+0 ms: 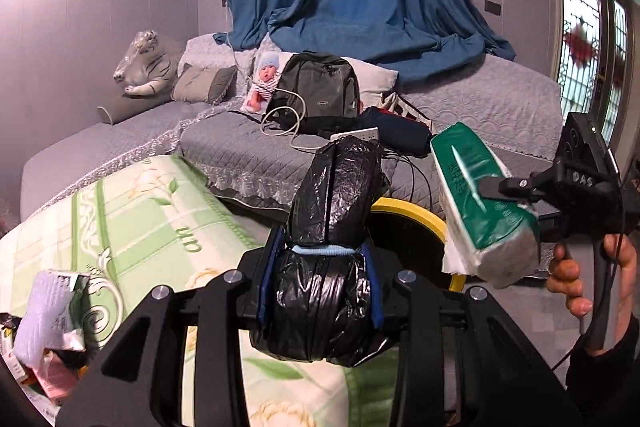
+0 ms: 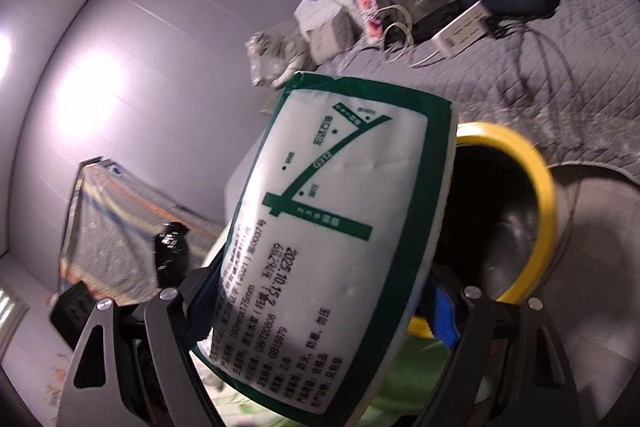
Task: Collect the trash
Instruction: 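Open both grippers over the yellow-rimmed bin, dropping the tissue pack and black bag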
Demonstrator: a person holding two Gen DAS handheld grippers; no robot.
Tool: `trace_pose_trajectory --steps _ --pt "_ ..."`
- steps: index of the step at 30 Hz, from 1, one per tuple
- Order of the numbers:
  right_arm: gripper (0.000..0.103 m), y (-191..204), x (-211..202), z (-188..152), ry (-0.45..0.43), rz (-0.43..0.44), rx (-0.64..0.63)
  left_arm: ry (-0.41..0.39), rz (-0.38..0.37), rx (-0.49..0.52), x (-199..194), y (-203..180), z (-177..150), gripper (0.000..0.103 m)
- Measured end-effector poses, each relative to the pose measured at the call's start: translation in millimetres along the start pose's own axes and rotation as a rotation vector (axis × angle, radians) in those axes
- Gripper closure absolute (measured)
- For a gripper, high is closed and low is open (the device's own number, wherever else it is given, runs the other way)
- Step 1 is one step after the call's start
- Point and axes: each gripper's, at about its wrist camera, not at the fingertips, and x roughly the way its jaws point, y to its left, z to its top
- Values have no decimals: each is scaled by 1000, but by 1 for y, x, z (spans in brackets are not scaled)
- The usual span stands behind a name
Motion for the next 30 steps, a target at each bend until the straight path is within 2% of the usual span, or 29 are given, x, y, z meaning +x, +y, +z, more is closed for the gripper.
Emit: trace_pose_trajectory --steps 7,12,17,24,30 --pt "24 -19 18 13 -20 -141 -30 20 -12 0 37 -9 6 69" --pt "24 -31 35 19 -8 -186 -24 58 -7 -17 72 -6 8 69" --pt "24 -38 51 24 -22 -271 -58 84 -6 -15 102 -8 8 69" --pt "24 -49 73 25 18 -340 -63 162 9 12 143 -20 3 68" --pt "23 -58 83 27 37 -377 -60 183 0 7 163 -26 5 67"
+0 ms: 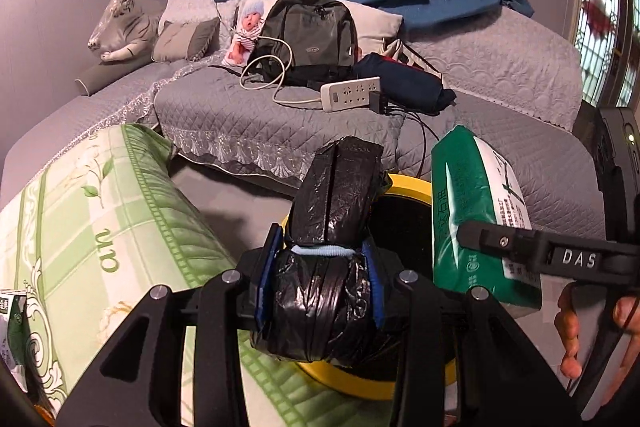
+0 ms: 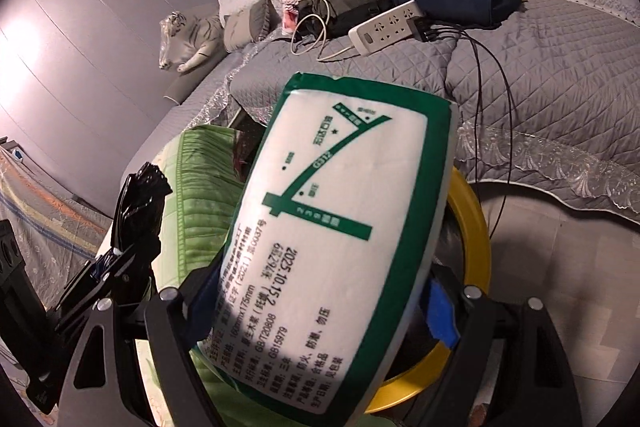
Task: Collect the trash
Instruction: 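Open both grippers over the yellow-rimmed bin, dropping the tissue pack and black bag, then return to the mattress and grasp the white oil-branded bag with the right gripper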
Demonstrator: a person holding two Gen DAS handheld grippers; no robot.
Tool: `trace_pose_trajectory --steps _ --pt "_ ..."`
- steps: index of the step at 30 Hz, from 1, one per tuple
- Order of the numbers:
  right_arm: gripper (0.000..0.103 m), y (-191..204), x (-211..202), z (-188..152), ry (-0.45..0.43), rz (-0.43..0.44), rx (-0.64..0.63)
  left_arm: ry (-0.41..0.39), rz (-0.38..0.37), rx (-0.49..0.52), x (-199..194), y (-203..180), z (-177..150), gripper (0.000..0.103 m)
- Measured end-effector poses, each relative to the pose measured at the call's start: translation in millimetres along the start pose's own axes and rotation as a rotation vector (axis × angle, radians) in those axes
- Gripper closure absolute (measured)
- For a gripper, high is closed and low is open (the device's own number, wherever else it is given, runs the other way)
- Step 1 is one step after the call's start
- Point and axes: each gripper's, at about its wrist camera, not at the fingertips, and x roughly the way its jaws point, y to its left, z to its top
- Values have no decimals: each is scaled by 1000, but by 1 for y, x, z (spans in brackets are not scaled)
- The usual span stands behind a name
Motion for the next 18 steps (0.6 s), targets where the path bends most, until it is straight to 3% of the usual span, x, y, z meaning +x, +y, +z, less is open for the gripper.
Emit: trace_pose_trajectory --steps 2,4,5,9,13,18 --pt "18 0 1 1 -9 -22 -2 3 -7 -15 3 1 3 57" --pt "14 -4 0 2 -16 -37 26 -11 2 -41 0 6 3 25" --pt "11 -9 -2 3 -22 -37 57 -30 11 -56 -3 8 3 21" --pt "11 -17 -15 9 -75 -72 62 -38 17 -106 -6 23 4 12" --pt "11 -18 -33 7 -124 -48 59 -82 29 -185 -20 44 -2 11" --pt "8 -7 -57 -4 -213 -8 -2 -181 127 -239 -59 67 -12 9"
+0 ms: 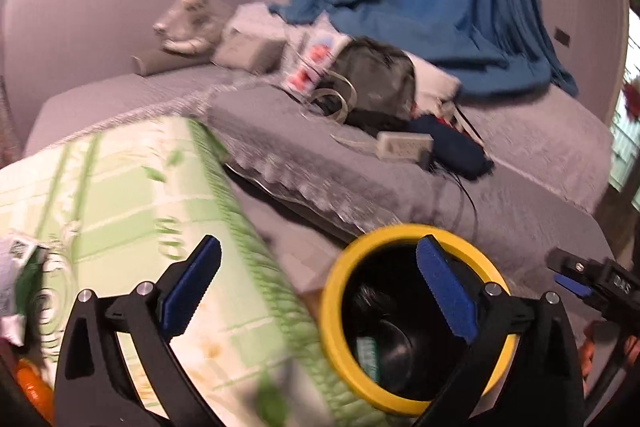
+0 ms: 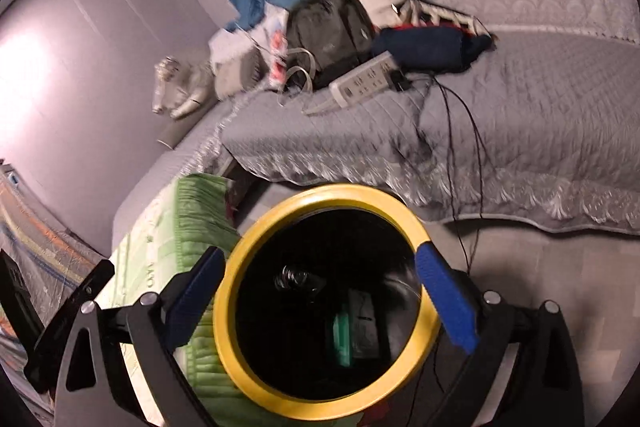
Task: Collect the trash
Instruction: 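Return to the mattress and grasp the white oil-branded bag with the right gripper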
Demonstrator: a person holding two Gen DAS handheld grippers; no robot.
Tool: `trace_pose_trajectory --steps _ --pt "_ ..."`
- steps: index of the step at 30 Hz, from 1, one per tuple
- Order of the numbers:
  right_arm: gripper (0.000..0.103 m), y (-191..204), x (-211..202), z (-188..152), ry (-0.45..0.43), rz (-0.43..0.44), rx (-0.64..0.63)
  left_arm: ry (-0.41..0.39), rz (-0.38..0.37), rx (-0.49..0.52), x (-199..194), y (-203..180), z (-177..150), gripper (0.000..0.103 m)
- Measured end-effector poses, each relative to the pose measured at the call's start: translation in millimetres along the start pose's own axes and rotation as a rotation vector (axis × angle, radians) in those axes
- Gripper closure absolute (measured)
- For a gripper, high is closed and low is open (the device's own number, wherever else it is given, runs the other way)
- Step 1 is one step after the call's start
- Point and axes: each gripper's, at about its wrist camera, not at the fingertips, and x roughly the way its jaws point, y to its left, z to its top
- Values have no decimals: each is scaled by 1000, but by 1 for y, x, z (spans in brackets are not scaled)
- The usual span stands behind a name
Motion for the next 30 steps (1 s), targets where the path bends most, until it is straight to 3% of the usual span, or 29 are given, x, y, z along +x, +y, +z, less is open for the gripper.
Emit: trace_pose_trajectory --steps 7,11,16,20,23,24,26,30 --pt "8 58 -35 -14 -169 169 -236 -140 41 -24 -83 43 5 8" --pt "8 111 -46 -32 -186 362 -425 -200 53 -31 -146 80 -6 8" --pt "8 193 -39 -73 -4 676 -614 -295 187 -26 -216 128 -38 8" --pt "8 268 -40 -130 106 829 -869 -341 383 -54 -270 177 -75 8" --pt "8 313 -38 -171 183 905 -1013 -345 511 -138 -307 216 -103 8" --pt "8 335 -34 -187 248 955 -1058 -339 543 -181 -319 232 -113 8" --pt "8 366 -28 -211 344 989 -1132 -343 580 -254 -338 252 -128 8" --pt "8 403 -22 -255 396 972 -1248 -351 595 -361 -361 282 -150 8"
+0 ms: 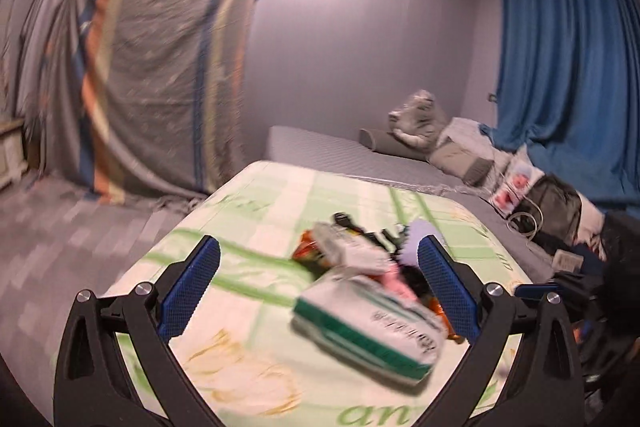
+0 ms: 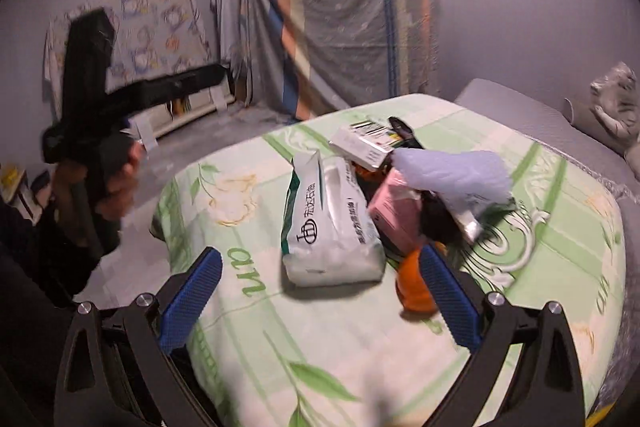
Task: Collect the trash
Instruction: 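Return to the mattress and grasp the white oil-branded bag with the right gripper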
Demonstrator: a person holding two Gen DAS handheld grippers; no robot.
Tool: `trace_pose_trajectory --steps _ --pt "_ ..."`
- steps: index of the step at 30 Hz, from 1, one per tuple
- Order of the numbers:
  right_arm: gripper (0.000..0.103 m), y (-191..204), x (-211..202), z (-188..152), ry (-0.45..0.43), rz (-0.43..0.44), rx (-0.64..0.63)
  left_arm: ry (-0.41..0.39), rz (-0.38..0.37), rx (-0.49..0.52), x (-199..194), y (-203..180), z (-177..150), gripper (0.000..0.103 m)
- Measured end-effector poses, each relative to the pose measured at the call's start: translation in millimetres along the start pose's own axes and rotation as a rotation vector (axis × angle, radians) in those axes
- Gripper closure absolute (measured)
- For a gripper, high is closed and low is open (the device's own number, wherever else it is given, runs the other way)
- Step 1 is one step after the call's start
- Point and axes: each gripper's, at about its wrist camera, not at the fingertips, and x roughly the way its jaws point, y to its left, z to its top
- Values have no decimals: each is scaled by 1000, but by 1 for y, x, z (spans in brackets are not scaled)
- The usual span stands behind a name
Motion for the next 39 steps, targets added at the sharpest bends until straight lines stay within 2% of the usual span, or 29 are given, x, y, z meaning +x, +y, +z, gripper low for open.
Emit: trace_pose_trajectory --steps 3,8,12,17,22,27,28,29,31,33,36,39 --pt "8 6 27 20 51 70 -24 2 22 -12 -3 17 -3 8" --pt "8 14 68 44 163 104 -69 14 13 -32 -1 25 -12 8" --pt "8 8 105 60 302 72 -89 27 -4 -53 -1 32 -20 8" --pt "8 1 140 62 409 56 -94 26 21 -51 -2 38 -21 8" --pt "8 3 164 48 487 25 -124 37 23 -85 2 48 -22 8" --pt "10 -1 186 41 520 -23 -159 51 28 -93 6 50 -23 8" --pt "12 -3 188 41 523 -23 -159 52 25 -93 5 49 -23 8" --pt "23 -4 189 40 526 -27 -156 52 25 -91 5 49 -22 8" --pt "34 -6 192 37 529 -36 -145 51 31 -84 5 48 -22 8" --pt "51 -9 190 37 522 -30 -120 51 34 -80 6 47 -22 8" --pt "64 -15 178 42 495 -14 -69 58 34 -79 7 44 -23 8" --pt "70 -20 161 46 439 3 -25 64 32 -76 8 42 -23 8"
